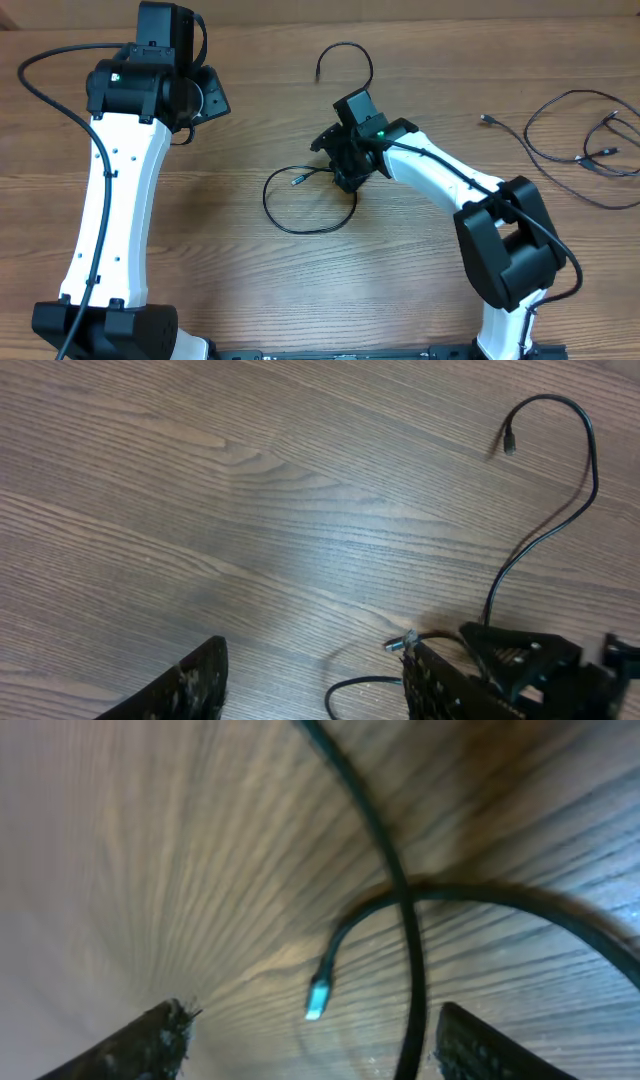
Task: Untangle cables
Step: 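Move the right gripper back to the last cable and grasp it, then drag the last black cable to the right side pile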
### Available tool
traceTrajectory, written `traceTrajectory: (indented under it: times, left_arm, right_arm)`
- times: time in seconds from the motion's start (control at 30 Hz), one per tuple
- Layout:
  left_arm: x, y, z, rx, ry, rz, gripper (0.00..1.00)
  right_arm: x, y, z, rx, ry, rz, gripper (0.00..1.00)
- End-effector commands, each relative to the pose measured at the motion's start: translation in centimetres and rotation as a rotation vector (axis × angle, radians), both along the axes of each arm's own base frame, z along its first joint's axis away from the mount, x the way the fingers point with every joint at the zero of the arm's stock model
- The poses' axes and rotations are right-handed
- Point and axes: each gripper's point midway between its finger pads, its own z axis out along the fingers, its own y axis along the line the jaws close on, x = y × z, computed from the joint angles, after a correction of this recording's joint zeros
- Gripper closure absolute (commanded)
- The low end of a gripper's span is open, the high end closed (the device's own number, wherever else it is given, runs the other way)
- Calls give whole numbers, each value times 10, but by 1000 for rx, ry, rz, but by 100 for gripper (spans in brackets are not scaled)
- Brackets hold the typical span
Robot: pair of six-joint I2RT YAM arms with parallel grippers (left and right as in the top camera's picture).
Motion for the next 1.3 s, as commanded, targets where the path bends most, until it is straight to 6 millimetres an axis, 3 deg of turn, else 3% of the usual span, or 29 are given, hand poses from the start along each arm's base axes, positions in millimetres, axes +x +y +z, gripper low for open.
traceTrajectory:
  times: [0.0, 0.27, 0.57, 0.77, 1.03, 1.13, 1.27]
  left_arm:
    - [-3, -2, 2, -13, -2, 2, 44]
    - [-3, -2, 0, -12, 4, 1, 44]
    - [-5, -4, -5, -9, 28, -5, 43]
    - [-6, -9, -8, -7, 36, -17, 43]
    - [-10, -10, -16, -3, 64, -22, 43]
    - [-10, -10, -17, -3, 67, -23, 43]
    - [-13, -11, -18, -1, 82, -28, 44]
  right_arm:
    - [-6, 2, -17, -23, 39, -33, 33]
    - [2, 0, -14, -46, -47, 74, 96]
    - [24, -31, 9, -148, -244, 375, 96]
    - [34, -79, 37, -308, -287, 430, 96]
    - [42, -128, 81, -422, -347, 590, 96]
    - [48, -168, 97, -512, -318, 580, 96]
    - [62, -259, 133, -757, -249, 412, 96]
